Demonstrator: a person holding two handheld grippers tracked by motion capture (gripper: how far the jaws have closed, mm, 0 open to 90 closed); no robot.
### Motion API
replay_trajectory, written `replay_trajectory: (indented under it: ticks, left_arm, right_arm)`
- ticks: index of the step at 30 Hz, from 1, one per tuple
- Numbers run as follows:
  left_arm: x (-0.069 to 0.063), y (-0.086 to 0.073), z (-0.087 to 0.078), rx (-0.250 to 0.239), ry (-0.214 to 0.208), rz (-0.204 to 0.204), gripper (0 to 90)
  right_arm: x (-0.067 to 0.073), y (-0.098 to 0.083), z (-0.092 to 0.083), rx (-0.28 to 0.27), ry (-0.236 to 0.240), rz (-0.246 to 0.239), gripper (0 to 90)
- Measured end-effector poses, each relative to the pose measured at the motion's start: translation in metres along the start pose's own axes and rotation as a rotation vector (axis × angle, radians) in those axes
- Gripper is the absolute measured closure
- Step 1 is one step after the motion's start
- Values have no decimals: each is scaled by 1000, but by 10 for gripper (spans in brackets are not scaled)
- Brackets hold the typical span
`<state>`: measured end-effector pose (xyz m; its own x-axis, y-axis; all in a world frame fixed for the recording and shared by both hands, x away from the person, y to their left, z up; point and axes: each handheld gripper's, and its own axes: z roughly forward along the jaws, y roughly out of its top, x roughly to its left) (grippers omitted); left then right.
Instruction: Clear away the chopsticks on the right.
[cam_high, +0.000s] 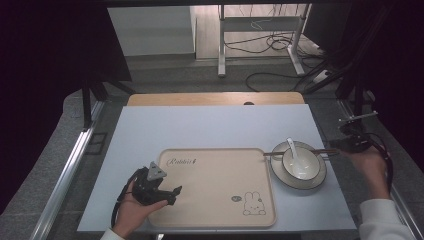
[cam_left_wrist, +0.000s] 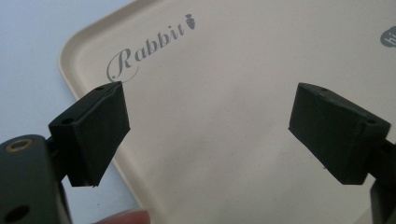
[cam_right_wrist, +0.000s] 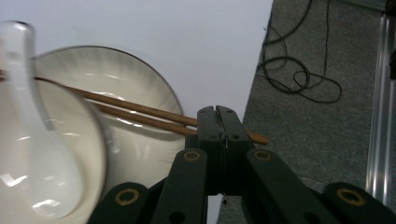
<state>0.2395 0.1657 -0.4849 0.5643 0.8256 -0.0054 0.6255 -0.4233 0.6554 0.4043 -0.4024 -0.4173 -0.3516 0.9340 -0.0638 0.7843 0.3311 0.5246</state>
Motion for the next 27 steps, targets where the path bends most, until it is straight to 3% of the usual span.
replay_trajectory:
  ticks: [3, 8, 10, 18, 20, 27]
  left_arm:
    - [0, 0, 1, 7, -9, -1, 123]
    - [1, 0, 0, 8, -4, 1, 123]
    - [1, -1, 0, 9, -1, 1, 124]
    - [1, -2, 1, 20, 1, -3, 124]
    - [1, -2, 1, 22, 3, 1, 125]
    - [1, -1, 1, 25, 1, 4, 126]
  right_arm:
    - [-4, 5, 19, 17, 9, -5, 898]
    - [-2, 11, 35, 33, 7, -32, 898]
    - [-2, 13, 45, 65, -13, -53, 898]
    - [-2, 11, 57, 101, -16, -60, 898]
    - [-2, 9, 58, 130, -44, -72, 898]
    - [-1, -1, 52, 148, -51, -71, 898]
